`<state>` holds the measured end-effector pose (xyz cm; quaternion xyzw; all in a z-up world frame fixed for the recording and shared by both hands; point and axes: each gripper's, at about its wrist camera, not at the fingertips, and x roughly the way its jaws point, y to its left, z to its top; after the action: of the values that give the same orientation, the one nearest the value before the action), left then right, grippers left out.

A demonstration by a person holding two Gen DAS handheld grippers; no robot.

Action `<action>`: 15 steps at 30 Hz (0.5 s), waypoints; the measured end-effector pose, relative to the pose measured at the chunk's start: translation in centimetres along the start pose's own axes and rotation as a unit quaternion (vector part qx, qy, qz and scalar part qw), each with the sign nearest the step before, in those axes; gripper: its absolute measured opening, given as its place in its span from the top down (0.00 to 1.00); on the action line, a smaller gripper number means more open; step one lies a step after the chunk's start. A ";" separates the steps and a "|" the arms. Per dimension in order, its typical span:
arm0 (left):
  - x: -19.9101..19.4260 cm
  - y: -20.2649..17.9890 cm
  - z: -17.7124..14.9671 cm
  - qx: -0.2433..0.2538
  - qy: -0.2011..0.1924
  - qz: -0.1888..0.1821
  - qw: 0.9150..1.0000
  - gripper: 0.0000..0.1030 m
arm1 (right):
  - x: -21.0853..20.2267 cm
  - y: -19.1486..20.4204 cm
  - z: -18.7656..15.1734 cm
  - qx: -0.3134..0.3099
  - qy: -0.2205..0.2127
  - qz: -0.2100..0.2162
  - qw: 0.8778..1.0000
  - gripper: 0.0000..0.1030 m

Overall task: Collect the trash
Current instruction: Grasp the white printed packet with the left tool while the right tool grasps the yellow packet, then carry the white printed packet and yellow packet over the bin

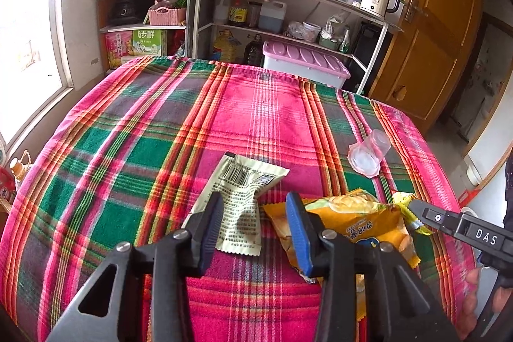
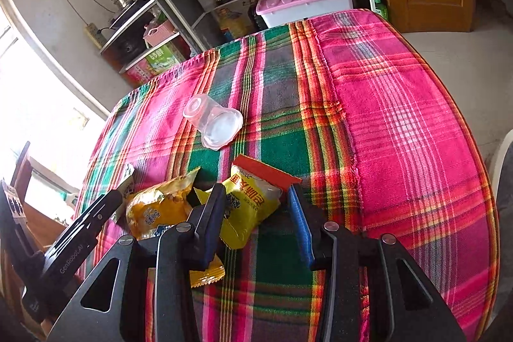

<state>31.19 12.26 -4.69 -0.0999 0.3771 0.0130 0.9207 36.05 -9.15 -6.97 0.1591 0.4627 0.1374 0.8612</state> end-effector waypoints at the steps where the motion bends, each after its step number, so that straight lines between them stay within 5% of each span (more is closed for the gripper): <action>1: 0.2 -0.1 0.1 0.001 0.005 0.004 1.000 0.63 | 0.1 0.1 0.0 -0.001 0.000 -0.001 1.000 0.58; 11: 1.3 0.6 0.0 -0.019 0.032 0.018 0.999 0.80 | 1.1 1.3 0.5 -0.025 0.009 -0.004 1.000 0.57; 15: 1.1 0.2 -0.1 -0.010 0.028 0.017 0.999 0.85 | 1.2 1.4 0.4 -0.032 0.010 0.001 0.999 0.74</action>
<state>31.88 12.43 -5.55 -0.1031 0.4043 0.0299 0.9083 36.85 -7.49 -7.10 0.1302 0.4664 0.1545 0.8612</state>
